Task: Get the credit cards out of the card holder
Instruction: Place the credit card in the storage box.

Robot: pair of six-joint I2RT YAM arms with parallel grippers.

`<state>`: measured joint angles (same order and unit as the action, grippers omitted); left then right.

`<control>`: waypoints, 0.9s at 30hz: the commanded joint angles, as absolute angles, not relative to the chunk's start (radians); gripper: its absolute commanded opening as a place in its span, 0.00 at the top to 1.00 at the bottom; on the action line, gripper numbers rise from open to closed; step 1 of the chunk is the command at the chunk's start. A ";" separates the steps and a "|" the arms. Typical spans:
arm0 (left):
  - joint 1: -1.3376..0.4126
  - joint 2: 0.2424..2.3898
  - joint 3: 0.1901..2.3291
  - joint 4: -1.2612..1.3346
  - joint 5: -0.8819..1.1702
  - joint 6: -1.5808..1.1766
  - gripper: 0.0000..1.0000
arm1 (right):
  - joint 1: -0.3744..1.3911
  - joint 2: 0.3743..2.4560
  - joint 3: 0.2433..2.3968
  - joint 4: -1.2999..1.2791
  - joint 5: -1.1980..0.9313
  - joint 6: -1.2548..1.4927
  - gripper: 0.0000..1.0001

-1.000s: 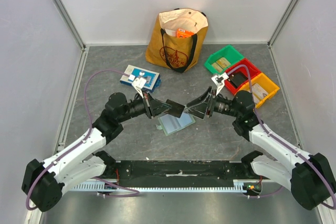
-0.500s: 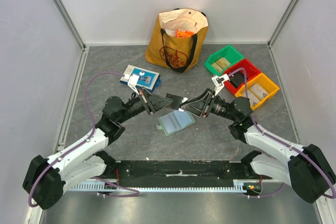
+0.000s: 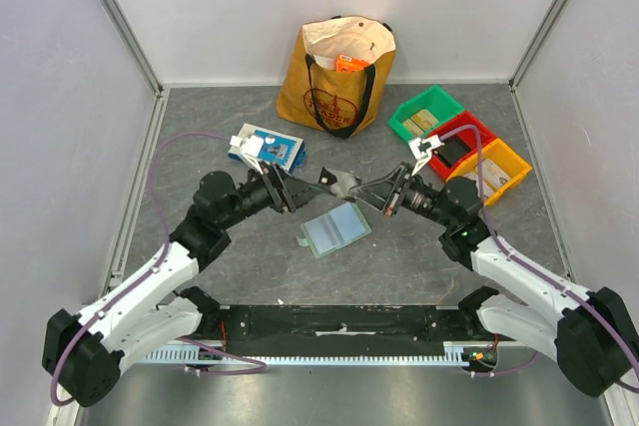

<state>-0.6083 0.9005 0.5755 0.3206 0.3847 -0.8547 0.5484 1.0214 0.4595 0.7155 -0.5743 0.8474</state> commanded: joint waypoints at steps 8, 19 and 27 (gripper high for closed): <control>-0.313 0.709 0.844 -0.386 0.132 -0.510 0.01 | 0.345 0.962 0.653 0.187 -0.319 0.656 1.00; -0.285 0.548 0.727 -0.437 -0.088 -0.400 0.01 | 0.009 1.075 0.725 0.035 -0.127 0.724 1.00; -0.287 0.520 0.727 -0.468 -0.164 -0.367 0.01 | -0.098 1.310 0.883 0.002 -0.066 0.704 1.00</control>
